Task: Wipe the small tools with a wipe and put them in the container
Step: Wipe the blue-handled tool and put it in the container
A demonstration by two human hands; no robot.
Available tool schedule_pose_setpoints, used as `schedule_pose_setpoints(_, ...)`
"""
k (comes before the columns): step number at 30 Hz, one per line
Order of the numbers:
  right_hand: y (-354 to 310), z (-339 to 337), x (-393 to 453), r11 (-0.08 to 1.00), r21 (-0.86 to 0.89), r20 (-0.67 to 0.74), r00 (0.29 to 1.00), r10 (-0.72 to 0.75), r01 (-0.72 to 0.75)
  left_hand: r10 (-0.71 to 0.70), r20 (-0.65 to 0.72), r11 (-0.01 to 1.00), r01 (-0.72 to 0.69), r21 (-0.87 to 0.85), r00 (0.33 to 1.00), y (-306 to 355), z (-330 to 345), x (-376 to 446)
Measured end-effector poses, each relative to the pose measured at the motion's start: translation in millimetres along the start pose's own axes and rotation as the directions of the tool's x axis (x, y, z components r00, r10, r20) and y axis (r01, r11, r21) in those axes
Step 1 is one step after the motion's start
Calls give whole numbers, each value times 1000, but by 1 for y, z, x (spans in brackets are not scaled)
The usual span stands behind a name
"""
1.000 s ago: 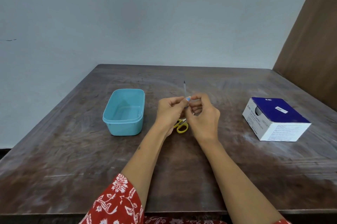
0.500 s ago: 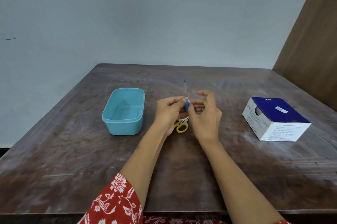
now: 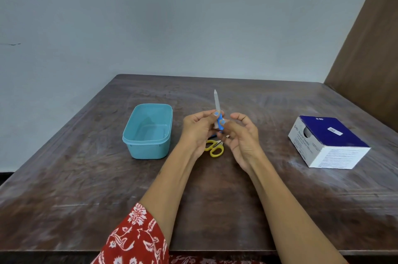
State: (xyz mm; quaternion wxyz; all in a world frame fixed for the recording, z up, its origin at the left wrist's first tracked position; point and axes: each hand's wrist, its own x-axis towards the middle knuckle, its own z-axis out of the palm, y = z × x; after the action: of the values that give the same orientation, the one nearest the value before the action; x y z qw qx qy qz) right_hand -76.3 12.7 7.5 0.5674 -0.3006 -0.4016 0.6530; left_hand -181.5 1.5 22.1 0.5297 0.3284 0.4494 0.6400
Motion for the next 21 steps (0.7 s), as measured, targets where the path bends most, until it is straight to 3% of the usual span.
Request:
schedule_pose_setpoints(4,1,1,-2,997,-61,36,998,44,-42,-9,-16,999,8,-45,1000,3,-4,2)
schedule_pose_setpoints(9,-1,-2,1,999,-28,-7,999,-32,32,16,-8,1000,-16,27,1000,0,-1,-1)
schedule_pose_setpoints(17,-2,-2,1,998,-62,-49,999,-12,8,37,-5,999,-37,-2,999,4,-1,-3)
schedule_pose_setpoints(21,-6,-3,3,998,55,-80,997,-7,12,85,41,996,-84,-27,996,8,2,-5)
